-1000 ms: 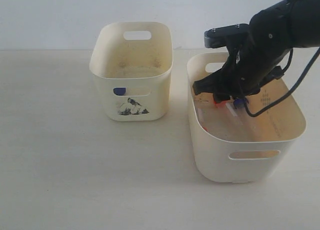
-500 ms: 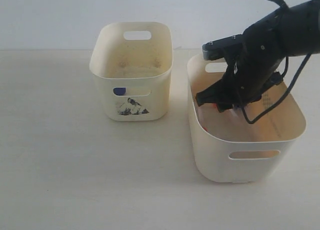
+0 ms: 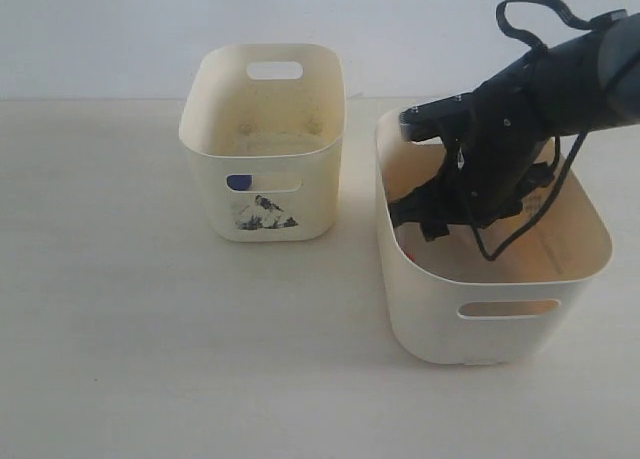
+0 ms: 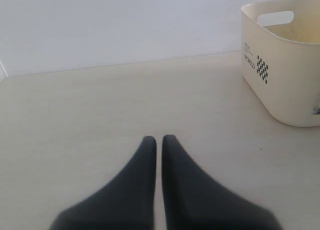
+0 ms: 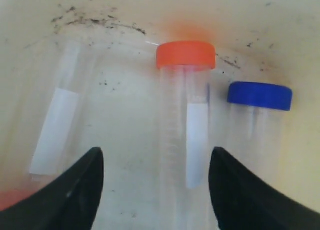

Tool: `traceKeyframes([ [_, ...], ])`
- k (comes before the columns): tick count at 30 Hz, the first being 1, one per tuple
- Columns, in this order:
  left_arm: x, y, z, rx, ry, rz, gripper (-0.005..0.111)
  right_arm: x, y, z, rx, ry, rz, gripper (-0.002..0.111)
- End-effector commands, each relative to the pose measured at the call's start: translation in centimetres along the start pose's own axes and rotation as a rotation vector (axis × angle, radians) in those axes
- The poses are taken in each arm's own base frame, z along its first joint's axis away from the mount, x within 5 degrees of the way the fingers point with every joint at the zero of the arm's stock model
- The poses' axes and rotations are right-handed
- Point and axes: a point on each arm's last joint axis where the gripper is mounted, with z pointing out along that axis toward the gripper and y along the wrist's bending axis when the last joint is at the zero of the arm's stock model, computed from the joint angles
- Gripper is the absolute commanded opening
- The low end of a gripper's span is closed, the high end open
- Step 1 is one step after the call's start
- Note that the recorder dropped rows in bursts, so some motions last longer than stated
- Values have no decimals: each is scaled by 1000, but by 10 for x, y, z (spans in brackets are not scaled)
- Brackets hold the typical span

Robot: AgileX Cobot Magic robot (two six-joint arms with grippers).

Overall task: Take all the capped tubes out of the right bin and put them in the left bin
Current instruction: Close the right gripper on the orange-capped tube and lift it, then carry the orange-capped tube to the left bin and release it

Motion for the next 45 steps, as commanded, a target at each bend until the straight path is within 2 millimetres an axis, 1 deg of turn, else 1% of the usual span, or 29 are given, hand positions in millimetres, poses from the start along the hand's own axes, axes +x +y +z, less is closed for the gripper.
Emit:
traceKeyframes([
  [1,-3,0,0,1,-20,-18,4,3,-3,12,18,11,-10,58],
  [4,-3,0,0,1,-20,-18,4,5,-2,20,19,25,-10,58],
  [8,-3,0,0,1,-20,-18,4,6,-1,24,16,28,-12,58],
  [9,-3,0,0,1,-20,-18,4,7,-1,26,16,32,-13,57],
  [10,-3,0,0,1,-20,-18,4,7,-1,27,17,36,-13,54],
  [12,-3,0,0,1,-20,-18,4,9,-1,30,19,48,-14,43],
  [14,-3,0,0,1,-20,-18,4,10,-1,30,24,59,-14,23],
  [16,-3,0,0,1,-20,-18,4,9,-2,27,26,58,-11,-1],
  [18,-3,0,0,1,-20,-18,4,6,-2,19,24,35,-5,1],
  [21,-3,0,0,1,-20,-18,4,-2,-5,-5,20,-25,5,1],
  [24,-3,0,0,1,-20,-18,4,-11,-9,-42,13,-119,13,0],
  [25,-3,0,0,1,-20,-18,4,-14,-13,-68,15,-172,-7,0],
  [26,-3,0,0,1,-20,-18,4,-15,-15,-80,15,-200,-13,0],
  [27,-3,0,0,1,-20,-18,4,-17,-18,-102,10,-259,-4,0],
  [28,-3,0,0,1,-20,-18,4,-19,-18,-113,-4,-299,9,0],
  [29,-3,0,0,1,-20,-18,4,-22,-17,-132,-53,-386,53,0],
  [30,-3,0,0,1,-20,-18,4,-25,-16,-141,-93,-440,95,0],
  [31,-3,0,0,1,-20,-18,4,-31,-8,-154,-199,-543,187,0],
  [33,-3,0,0,1,-20,-18,4,-43,11,-164,-343,-694,272,0],
  [36,-3,0,0,1,-20,-18,4,-53,46,-162,-462,-846,253,0],
  [39,-3,0,0,1,-20,-18,4,-62,78,-144,-522,-1031,168,0],
  [40,-3,0,0,1,-20,-18,4,-65,83,-132,-525,-1068,158,3],
  [41,-3,0,0,1,-20,-18,4,-67,85,-126,-527,-1078,160,6],
  [42,-3,0,0,1,-20,-18,4,-68,88,-115,-521,-1055,160,12],
  [44,-3,0,0,1,-20,-18,4,-69,91,-100,-511,-1022,168,24],
  [45,-3,0,0,1,-20,-18,4,-69,92,-92,-505,-1006,176,35],
])
